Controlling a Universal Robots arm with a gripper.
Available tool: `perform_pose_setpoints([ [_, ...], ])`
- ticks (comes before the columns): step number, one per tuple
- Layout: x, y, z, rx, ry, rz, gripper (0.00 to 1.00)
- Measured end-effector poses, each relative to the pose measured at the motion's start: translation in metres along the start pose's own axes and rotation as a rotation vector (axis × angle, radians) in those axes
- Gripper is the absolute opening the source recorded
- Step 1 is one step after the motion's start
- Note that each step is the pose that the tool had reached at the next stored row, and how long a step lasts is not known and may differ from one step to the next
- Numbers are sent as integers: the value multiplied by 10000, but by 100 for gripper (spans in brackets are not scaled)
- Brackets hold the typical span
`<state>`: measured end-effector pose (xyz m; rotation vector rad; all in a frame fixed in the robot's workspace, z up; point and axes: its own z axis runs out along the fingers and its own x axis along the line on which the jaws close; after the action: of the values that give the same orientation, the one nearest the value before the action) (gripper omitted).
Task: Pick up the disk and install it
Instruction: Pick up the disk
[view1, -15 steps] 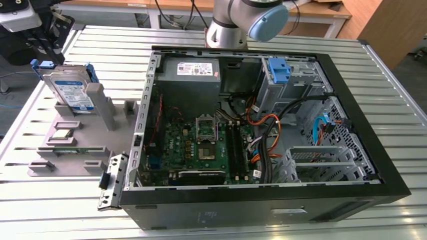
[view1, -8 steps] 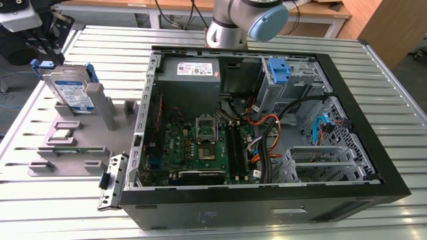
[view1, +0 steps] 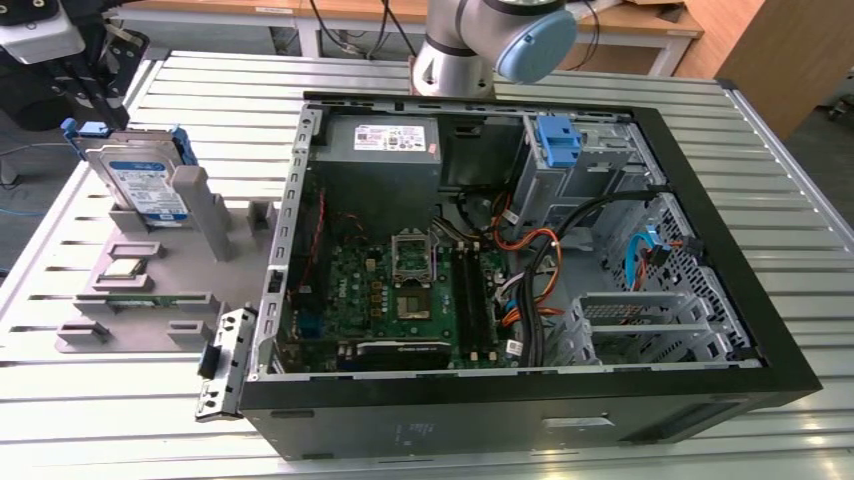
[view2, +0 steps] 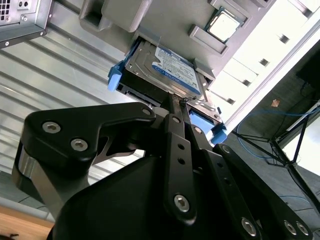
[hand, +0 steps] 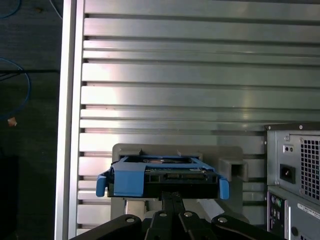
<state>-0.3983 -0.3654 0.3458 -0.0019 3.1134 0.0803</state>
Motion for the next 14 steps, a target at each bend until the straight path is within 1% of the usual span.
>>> perform_pose_setpoints([
  [14,0,0,0,-4,8,-154,10],
])
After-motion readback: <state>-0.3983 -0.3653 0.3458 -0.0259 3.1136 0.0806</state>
